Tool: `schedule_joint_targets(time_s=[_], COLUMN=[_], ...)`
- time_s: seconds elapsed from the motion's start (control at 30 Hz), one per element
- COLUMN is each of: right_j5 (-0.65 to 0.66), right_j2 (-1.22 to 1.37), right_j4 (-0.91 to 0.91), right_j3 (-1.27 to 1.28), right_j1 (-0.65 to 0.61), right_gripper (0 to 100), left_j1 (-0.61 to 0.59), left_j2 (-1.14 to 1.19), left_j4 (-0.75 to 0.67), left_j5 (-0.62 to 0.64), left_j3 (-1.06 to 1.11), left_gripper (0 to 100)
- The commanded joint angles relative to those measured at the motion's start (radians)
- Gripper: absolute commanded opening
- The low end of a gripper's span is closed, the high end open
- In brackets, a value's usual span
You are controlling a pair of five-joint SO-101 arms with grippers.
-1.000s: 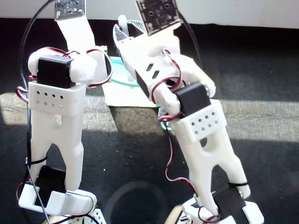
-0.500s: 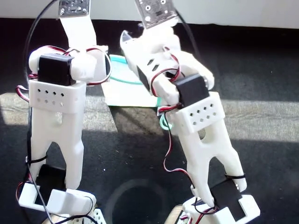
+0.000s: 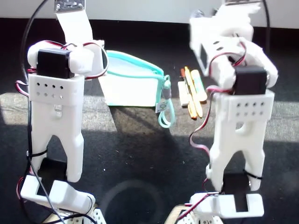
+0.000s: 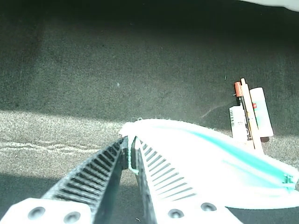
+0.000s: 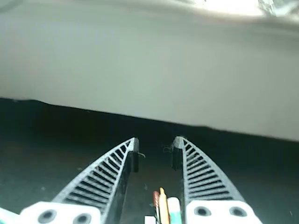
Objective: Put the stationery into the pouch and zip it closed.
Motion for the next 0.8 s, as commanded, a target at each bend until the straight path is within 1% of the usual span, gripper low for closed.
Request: schedule_joint_targets(time_s=[0.0,0.1,0.27,0.47,0.6,0.77], right_j5=[-0.005,0.000,0.003,0.002,0.002,0.002], right_j2=[0.084,0.211,0.463,0.730,0.871,1.035], right_j4=[0.004,0.004,0.004,0.054,0.120,0.183], right_j3=[0.125,0.194,0.142,-0.090,-0.268,-0.464], right_j1=[0.101,0.101,0.051,-0.016,-0.056,-0.047], right_gripper=[8.0,7.4,7.4,13.8,13.8,13.7], left_j1=[-0.036,-0.064,-0.067,-0.070,-0.067,-0.068], left_j2=[0.051,0.056,0.061,0.061,0.056,0.053], left_j4=[0.005,0.005,0.005,0.006,0.017,0.018], left_j5=[-0.008,-0.009,-0.068,-0.072,-0.072,-0.072], left_j3=[-0.015,-0.016,-0.013,-0.013,-0.013,-0.013], left_gripper=[1,1,1,1,1,1])
